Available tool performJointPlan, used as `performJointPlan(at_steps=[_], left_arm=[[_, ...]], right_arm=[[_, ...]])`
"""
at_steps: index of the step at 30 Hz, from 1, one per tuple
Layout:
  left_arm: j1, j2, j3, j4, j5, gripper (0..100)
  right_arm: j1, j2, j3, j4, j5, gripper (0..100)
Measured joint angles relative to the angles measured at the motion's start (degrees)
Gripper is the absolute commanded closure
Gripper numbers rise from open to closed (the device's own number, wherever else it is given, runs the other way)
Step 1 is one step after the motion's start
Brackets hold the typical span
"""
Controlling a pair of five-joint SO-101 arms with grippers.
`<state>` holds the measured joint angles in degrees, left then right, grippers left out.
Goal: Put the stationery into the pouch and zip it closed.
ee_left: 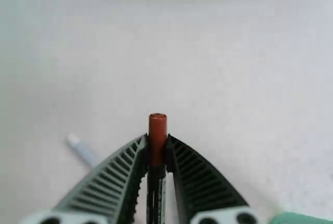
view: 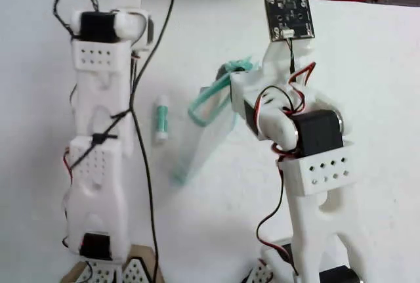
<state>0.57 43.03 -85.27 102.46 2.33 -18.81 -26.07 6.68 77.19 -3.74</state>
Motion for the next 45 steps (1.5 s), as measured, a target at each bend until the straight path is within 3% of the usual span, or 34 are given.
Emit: performJointPlan(at_steps=[10,18,26,37,45], left_arm=[[6.51,-32.44,17.41,0.00,-0.09,98],[10.99,-53.10,24.44,0.00,-0.35,98],[16.79,-68.92,29.45,0.00,-0.44,98],[17.14,-80.70,43.16,-2.37,-0.44,98],[17.32,-95.91,61.19,-12.40,-0.44,98]], right_arm=[[0.00,0.00,0.00,0.00,0.00,80.0],[0.00,0.00,0.00,0.00,0.00,80.0],[0.00,0.00,0.00,0.00,0.00,80.0],[0.00,0.00,0.00,0.00,0.00,80.0],[-1.67,-0.09,2.11,-1.85,0.00,80.0]])
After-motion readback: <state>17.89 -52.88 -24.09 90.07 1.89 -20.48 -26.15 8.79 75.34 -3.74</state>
